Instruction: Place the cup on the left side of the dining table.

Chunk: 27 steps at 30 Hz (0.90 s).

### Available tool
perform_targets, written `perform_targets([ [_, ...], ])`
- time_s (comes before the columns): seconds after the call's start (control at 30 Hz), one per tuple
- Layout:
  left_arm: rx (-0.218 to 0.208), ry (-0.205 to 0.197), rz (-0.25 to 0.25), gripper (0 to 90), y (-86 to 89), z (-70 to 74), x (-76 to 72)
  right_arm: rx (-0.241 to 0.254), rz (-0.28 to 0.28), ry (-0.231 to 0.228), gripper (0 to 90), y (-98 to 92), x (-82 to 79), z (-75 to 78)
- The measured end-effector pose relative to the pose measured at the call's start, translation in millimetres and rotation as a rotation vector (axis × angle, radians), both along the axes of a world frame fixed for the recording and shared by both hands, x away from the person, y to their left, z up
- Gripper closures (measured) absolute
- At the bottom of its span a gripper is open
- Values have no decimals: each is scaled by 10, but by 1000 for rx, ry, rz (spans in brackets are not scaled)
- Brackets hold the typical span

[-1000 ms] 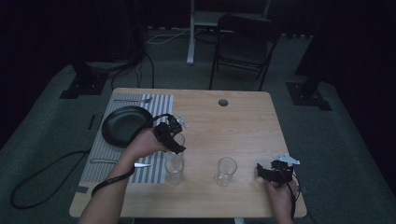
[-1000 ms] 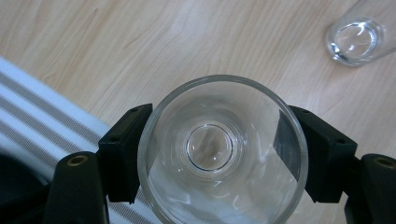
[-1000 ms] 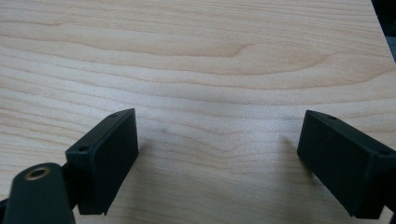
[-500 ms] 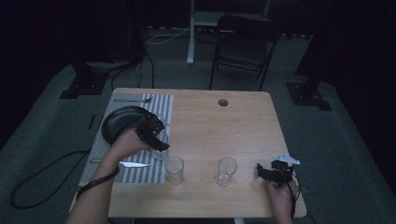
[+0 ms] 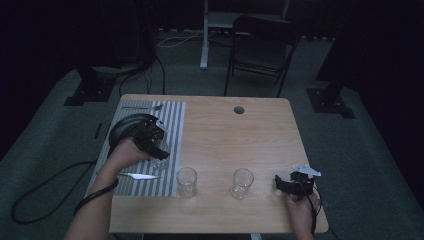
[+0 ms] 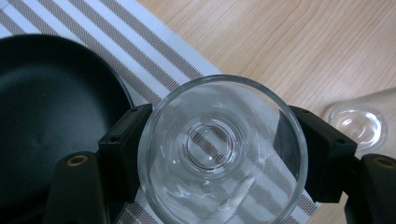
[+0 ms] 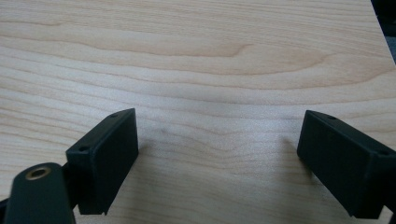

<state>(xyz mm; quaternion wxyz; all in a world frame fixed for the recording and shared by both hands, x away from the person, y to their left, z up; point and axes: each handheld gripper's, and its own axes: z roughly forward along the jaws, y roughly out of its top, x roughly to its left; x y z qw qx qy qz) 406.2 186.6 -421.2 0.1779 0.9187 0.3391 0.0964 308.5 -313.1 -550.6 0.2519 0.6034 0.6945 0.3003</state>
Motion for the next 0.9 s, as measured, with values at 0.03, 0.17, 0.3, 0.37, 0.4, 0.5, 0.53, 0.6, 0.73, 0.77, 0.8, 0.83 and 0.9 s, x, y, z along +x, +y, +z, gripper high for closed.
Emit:
perform_targets([
  [0.03,0,0,0,286,0,0,0,0,0,0,121,0,0,0],
  [0.17,-17,-9,27,286,98,-16,23,0,0,0,120,0,0,0],
  [0.3,-11,-11,44,286,125,-65,42,0,0,0,121,0,0,0],
  [0.37,-9,-3,54,286,145,-104,49,0,0,0,121,0,0,0],
  [0.4,-4,7,55,286,153,-129,51,0,0,0,121,0,0,0],
  [0.5,-44,13,72,286,211,-141,64,0,0,0,122,-1,0,0],
  [0.53,-52,12,72,285,222,-143,64,0,-1,0,122,0,-1,0],
  [0.6,-54,4,77,284,219,-148,53,0,0,0,122,-1,-1,0],
  [0.73,-69,-40,108,250,214,-156,26,0,0,0,122,-1,0,0],
  [0.77,-73,-37,115,216,217,-156,25,0,-1,0,122,-1,-1,0],
  [0.8,-74,-36,118,172,220,-157,20,0,0,0,122,-1,-1,0],
  [0.83,-64,-49,130,171,223,-161,11,0,-1,0,122,0,-1,0],
  [0.9,-77,-33,135,75,234,-171,6,0,-1,0,122,-1,-1,0],
])
